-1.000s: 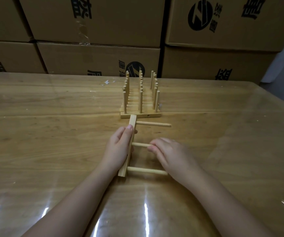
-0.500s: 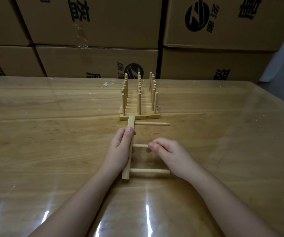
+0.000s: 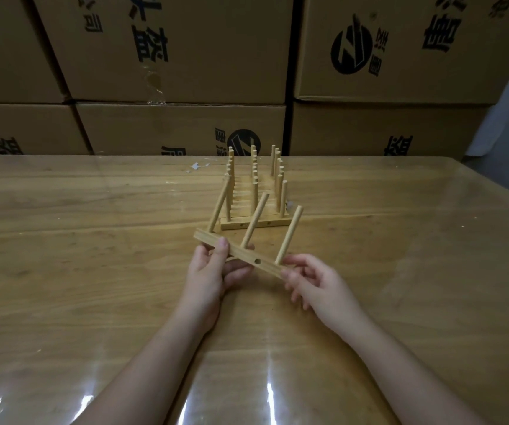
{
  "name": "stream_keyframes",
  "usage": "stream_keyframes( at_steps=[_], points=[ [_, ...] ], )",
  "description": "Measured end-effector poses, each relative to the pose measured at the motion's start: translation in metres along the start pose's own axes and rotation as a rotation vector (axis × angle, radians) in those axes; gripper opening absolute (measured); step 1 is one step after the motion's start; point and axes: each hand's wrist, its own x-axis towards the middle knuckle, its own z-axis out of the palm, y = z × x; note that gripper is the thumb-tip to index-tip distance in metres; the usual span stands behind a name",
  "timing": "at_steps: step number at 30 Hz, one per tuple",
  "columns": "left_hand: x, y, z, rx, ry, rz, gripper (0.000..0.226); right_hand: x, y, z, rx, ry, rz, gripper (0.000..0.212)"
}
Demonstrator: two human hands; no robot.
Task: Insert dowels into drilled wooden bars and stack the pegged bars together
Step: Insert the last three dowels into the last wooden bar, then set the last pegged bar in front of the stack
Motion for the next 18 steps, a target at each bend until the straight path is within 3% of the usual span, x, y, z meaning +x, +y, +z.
stream_keyframes(
  at_steps=[5, 10, 14, 18],
  points=[
    [0.001, -0.004, 0.0, -0.024, -0.105, -0.042, 0.039, 0.004, 0.001, -0.004, -0.179, 0.171, -0.099, 0.014],
    [0.0, -0.002, -0.001, 0.044, -0.072, -0.031, 0.033, 0.007, 0.006, -0.008, -0.273, 0.169, -0.056, 0.016],
    [0.001, 0.006, -0.012, 0.569, 0.113, 0.06, 0.041, 0.007, 0.01, -0.019, -0.347, 0.223, -0.046, 0.023],
    [0.002, 0.009, -0.023, 1.088, 0.0, 0.089, 0.042, 0.011, 0.016, -0.019, -0.469, 0.28, -0.023, 0.025]
  ],
)
